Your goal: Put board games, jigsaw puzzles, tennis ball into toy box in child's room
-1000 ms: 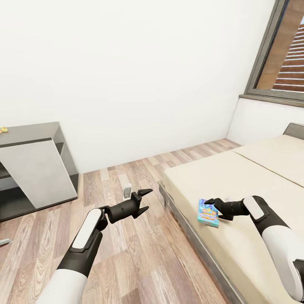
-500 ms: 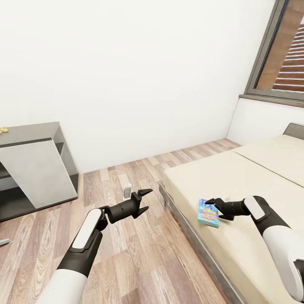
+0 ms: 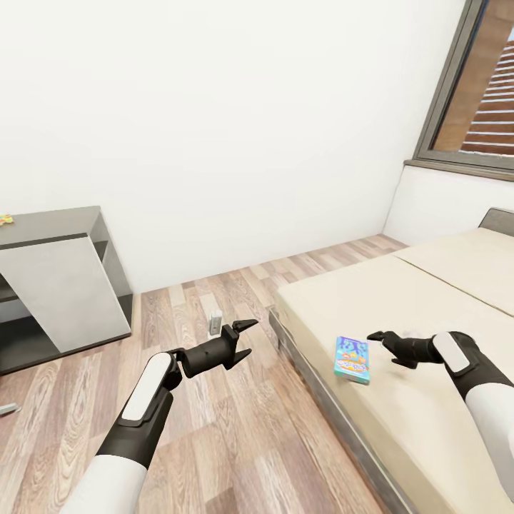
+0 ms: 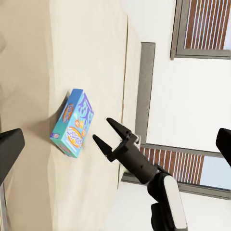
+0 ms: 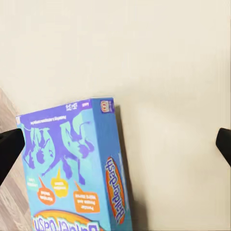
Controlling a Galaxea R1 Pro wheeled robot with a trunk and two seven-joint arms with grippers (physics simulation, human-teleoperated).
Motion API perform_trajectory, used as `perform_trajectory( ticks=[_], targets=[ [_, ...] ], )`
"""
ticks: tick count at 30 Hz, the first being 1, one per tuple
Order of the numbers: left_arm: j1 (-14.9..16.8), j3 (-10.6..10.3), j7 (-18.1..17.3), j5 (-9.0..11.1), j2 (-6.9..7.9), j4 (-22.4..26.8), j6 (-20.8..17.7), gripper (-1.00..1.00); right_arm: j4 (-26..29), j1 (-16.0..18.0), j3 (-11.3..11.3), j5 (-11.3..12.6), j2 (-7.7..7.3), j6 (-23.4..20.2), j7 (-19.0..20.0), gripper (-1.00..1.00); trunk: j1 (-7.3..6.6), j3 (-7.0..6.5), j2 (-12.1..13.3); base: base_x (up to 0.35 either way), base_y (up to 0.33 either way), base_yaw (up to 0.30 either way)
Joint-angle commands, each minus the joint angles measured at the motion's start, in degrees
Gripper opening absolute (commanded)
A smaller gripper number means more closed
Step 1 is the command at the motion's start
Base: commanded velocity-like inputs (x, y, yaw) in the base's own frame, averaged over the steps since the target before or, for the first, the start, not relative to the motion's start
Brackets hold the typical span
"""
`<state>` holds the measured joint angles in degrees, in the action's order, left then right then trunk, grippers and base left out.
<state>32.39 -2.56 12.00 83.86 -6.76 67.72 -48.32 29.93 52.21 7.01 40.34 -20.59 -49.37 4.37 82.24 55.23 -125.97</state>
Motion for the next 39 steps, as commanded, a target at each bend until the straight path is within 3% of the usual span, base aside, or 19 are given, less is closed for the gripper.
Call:
perform_trajectory(
  ticks=[1,5,12,17,39],
  targets=[
    [0.03,0.03,0.57,0.60,-0.01,0.05,-0.11,1.00,0.26,0.03,0.32,-0.56,-0.54,0.07,0.46,1.00,-0.01,0.05,-0.02,0.000,0.000,0.000],
    [0.01,0.02,0.57,0.60,-0.03,-0.03,-0.11,1.00,2.77,-0.45,0.45,-0.51,-2.52,0.95,0.49,1.00,-0.01,0.05,-0.02,0.000,0.000,0.000],
    [0.66,0.67,-0.09,1.30,0.26,0.58,-0.02,1.00,6.96,-1.47,-0.12,-0.27,-4.22,0.55,1.06,1.00,-0.01,0.05,-0.02,0.000,0.000,0.000],
    [2.28,1.50,-0.75,1.91,0.26,2.19,-0.02,1.00,8.54,0.05,-0.33,-0.27,-4.29,0.06,1.06,1.00,-0.01,0.05,-0.02,0.000,0.000,0.000],
    [2.32,1.50,-0.75,1.91,0.26,2.22,-0.02,1.00,8.54,0.05,-0.33,-0.27,-4.29,0.06,1.06,1.00,-0.01,0.05,-0.02,0.000,0.000,0.000]
  ],
)
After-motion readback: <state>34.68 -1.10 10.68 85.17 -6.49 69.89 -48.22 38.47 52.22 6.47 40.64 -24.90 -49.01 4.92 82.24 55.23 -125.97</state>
